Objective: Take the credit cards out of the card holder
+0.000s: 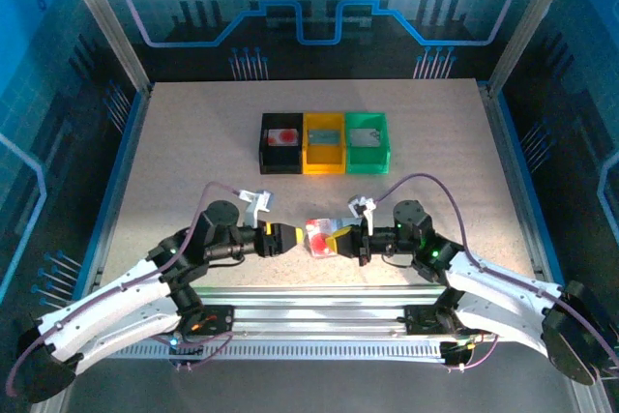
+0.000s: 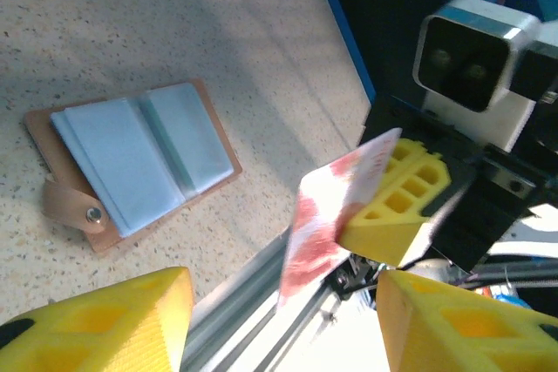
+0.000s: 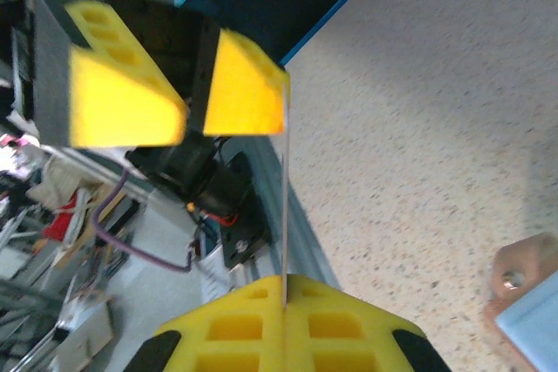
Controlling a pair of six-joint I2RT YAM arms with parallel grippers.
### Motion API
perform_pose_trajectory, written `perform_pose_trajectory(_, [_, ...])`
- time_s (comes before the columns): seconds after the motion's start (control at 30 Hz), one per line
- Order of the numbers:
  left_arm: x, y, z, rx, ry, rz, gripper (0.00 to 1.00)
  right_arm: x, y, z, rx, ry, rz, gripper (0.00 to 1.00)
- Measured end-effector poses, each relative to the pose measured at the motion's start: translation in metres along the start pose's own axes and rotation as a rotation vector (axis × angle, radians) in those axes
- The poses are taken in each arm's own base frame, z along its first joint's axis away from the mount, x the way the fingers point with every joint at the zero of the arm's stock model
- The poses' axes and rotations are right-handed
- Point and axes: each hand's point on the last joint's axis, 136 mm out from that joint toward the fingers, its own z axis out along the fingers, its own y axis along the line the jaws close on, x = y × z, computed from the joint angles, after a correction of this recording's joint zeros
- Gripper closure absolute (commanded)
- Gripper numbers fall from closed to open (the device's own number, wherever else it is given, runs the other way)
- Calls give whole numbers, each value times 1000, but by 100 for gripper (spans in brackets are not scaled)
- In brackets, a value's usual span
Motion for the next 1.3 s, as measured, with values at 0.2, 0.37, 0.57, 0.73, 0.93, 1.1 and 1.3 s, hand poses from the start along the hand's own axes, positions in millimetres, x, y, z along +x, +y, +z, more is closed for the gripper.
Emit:
perform_pose_trajectory(0.2, [2, -31, -15, 15, 140, 103, 39, 7, 14, 7, -91, 104, 17, 100])
perform_pose_trajectory(0.37, [22, -29, -9, 12, 297, 149, 41, 11, 29, 12, -166, 166, 10, 100])
perform_pose_trajectory(0.57, [36, -13, -9, -35, 406, 181, 42, 21, 47, 14, -240, 226, -12, 100])
perform_pose_trajectory(0.73, [35, -15, -10, -8, 417, 195, 44, 27, 52, 18, -263, 263, -16, 100])
perform_pose_trajectory(0.93, [40, -24, -11, 54, 448, 191, 55, 35, 50, 19, -260, 295, -1, 100])
perform_pose_trajectory(1.1, [44, -30, -12, 96, 473, 186, 62, 34, 50, 20, -258, 300, -3, 100])
perform_pose_trajectory(1.3, [46, -32, -11, 115, 493, 170, 77, 35, 50, 21, -257, 306, -3, 100])
